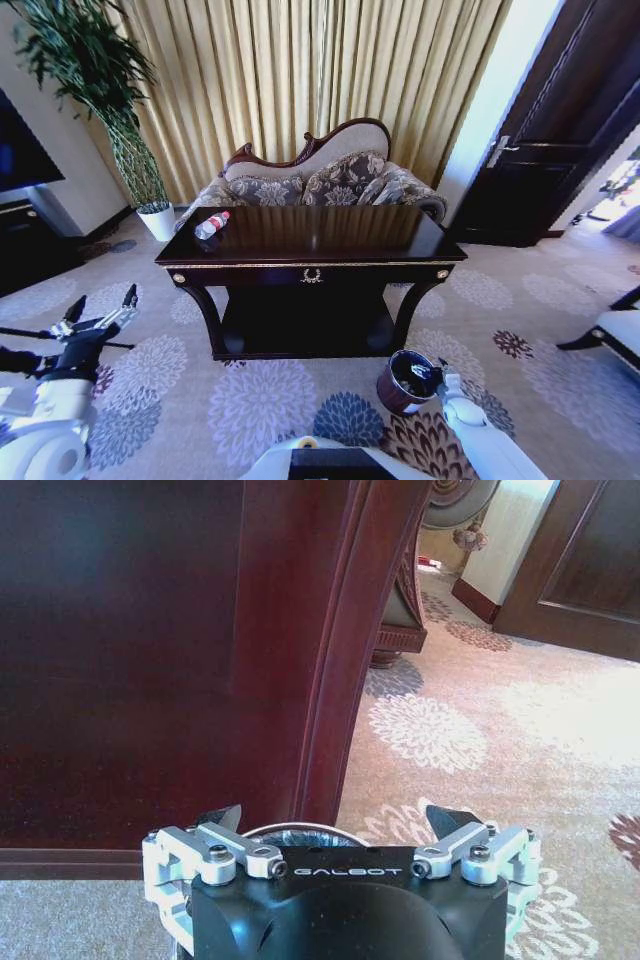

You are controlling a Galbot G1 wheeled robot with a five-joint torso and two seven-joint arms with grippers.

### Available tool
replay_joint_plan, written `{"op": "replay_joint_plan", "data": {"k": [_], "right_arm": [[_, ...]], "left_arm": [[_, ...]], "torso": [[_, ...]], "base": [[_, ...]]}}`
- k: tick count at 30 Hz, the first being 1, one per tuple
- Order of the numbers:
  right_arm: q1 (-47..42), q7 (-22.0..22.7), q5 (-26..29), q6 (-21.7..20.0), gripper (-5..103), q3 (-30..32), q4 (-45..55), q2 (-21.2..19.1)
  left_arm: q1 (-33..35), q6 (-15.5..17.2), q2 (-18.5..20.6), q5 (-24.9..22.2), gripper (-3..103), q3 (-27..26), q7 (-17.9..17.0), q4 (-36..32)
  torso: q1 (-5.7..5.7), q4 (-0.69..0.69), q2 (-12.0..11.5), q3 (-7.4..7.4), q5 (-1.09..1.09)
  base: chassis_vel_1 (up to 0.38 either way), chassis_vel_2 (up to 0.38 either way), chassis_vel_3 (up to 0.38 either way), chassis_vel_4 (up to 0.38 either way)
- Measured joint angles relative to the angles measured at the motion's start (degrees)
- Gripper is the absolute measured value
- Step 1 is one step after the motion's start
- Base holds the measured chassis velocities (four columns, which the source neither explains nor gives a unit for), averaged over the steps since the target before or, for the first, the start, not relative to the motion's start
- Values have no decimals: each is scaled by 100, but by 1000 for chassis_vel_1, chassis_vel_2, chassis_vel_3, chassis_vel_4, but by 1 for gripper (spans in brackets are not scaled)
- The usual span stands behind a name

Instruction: Move to the front of the table and place the trash on the table into the trash bin.

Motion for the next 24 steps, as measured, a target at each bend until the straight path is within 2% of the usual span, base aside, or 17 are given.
{"op": "replay_joint_plan", "data": {"k": [18,22,24], "right_arm": [[-40,2,26,-108,100,25,155,-12],[-138,6,251,-262,100,54,432,-69],[-269,7,488,-328,100,157,945,-125]], "left_arm": [[-8,-4,-15,-9,100,13,4,22],[-9,-5,-16,-13,100,15,4,9],[-9,-6,-16,-17,100,15,4,0]], "torso": [[0,0,0,0,0],[0,-1,0,0,0],[0,-1,0,0,1]], "base": [[0,0,0,0],[0,0,0,0],[0,0,0,0]]}}
